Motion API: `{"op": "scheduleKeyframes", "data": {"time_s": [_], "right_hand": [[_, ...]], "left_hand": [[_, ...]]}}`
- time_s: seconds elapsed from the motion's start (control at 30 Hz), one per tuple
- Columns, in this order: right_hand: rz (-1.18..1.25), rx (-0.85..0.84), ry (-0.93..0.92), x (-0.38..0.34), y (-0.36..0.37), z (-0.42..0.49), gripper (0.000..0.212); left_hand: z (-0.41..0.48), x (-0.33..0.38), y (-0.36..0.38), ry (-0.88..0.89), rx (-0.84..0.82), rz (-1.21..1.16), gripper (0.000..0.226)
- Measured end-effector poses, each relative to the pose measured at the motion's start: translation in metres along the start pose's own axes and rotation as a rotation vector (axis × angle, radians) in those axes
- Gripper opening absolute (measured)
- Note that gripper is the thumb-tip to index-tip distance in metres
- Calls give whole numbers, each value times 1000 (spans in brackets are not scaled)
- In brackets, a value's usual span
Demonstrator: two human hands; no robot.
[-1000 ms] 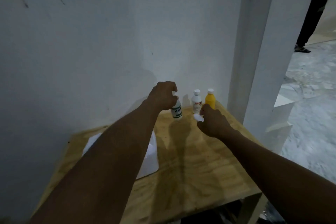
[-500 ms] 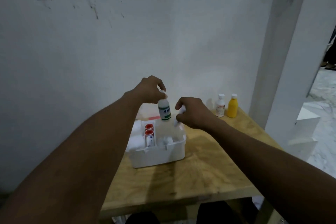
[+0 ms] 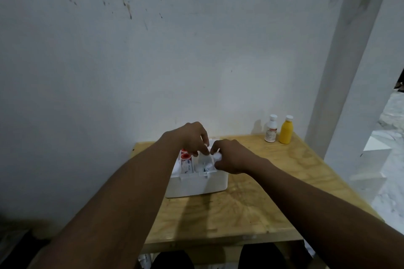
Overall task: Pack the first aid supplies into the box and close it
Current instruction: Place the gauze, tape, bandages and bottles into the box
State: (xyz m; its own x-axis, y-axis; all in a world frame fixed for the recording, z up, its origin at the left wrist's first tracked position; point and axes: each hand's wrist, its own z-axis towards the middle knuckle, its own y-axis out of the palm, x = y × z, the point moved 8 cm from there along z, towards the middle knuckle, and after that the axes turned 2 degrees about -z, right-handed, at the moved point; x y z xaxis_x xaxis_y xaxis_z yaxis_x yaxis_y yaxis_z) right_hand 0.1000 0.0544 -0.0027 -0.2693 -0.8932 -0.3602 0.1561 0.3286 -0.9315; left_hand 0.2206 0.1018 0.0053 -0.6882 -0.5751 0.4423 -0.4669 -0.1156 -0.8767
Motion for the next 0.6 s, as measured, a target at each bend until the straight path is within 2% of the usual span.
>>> {"op": "scheduleKeyframes", "data": {"time_s": [0.23,0.6], "right_hand": [[5,-15,-13,6,-1,3,39],[58,-29,-27,8,-5,-3,37]], "left_hand": [[-3,4,10,5,-70,54,33],[-11,6,5,-42,-146,36,32]]}}
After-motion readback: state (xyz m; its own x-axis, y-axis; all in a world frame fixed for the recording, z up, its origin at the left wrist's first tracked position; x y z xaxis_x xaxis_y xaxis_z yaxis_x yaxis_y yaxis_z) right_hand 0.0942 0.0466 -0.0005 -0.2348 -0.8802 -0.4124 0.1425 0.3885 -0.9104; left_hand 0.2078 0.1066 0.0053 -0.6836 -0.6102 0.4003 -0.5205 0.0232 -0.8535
